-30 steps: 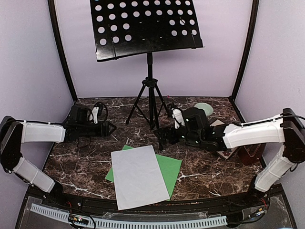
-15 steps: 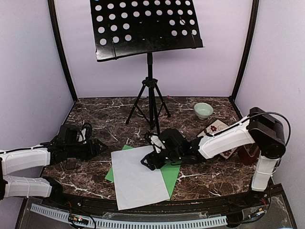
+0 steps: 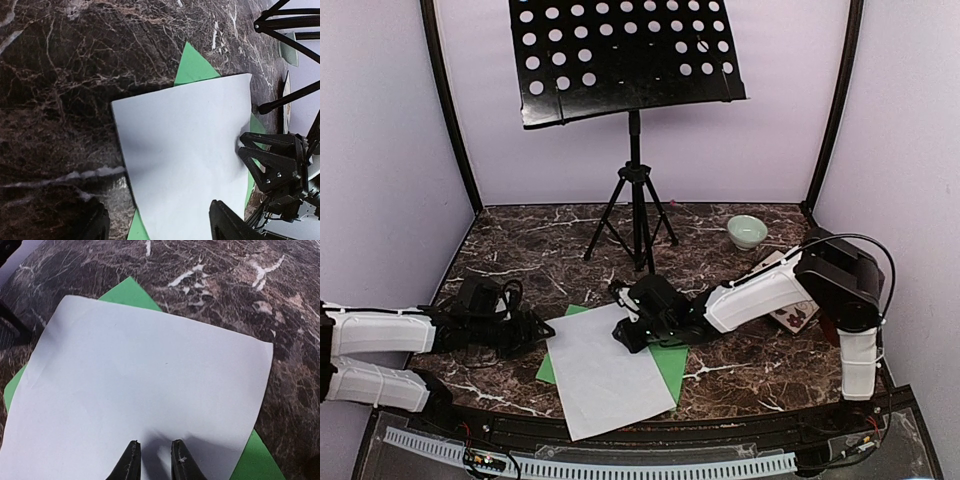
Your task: Set up the instrument practice props
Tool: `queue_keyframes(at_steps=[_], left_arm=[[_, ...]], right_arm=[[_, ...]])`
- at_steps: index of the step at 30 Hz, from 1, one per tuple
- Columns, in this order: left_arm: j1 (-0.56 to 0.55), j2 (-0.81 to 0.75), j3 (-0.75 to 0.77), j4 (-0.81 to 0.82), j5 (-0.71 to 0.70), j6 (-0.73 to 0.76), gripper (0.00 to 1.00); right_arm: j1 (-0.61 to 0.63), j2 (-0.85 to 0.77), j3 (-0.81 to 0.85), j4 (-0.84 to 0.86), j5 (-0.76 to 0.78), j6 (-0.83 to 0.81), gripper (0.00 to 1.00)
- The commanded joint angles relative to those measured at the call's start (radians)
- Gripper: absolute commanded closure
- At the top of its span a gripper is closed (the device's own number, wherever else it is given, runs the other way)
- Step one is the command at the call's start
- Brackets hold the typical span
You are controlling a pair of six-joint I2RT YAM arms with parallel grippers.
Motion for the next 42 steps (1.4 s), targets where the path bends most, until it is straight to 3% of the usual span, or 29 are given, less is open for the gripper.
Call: queue_keyframes(at_steps=[1, 9, 18, 24, 32, 38, 42], left_arm=[[-0.015, 0.071, -0.012, 0.086, -0.014, -0.065, 0.29], [-0.024, 0.128, -0.06, 0.314, 0.001, -0.11, 0.26], [-0.043, 0.004, -0.102, 0.543, -0.035, -0.041, 0.17], [-0.043, 0.034, -0.129, 0.693, -0.001, -0.059, 0.17], [-0.043, 0.131, -0.14, 0.63, -0.031, -0.174, 0.15], [-0.046, 0.04, -0.126, 0.484, -0.072, -0.197, 0.15], [-0.047, -0.041, -0.151, 0.497, -0.024, -0.229, 0.2]], right_arm=[[0.014, 0.093, 0.067, -0.087, 0.041, -0.001, 0.78], [0.014, 0.15, 0.11, -0.092, 0.041, -0.002, 0.8], [0.014, 0.167, 0.113, -0.091, 0.033, -0.017, 0.8], [0.014, 0.179, 0.127, -0.088, 0.034, -0.019, 0.8], [0.013, 0.181, 0.128, -0.09, 0.036, -0.023, 0.8], [0.012, 0.184, 0.133, -0.088, 0.035, -0.024, 0.8], [0.012, 0.182, 0.134, -0.088, 0.035, -0.024, 0.8]])
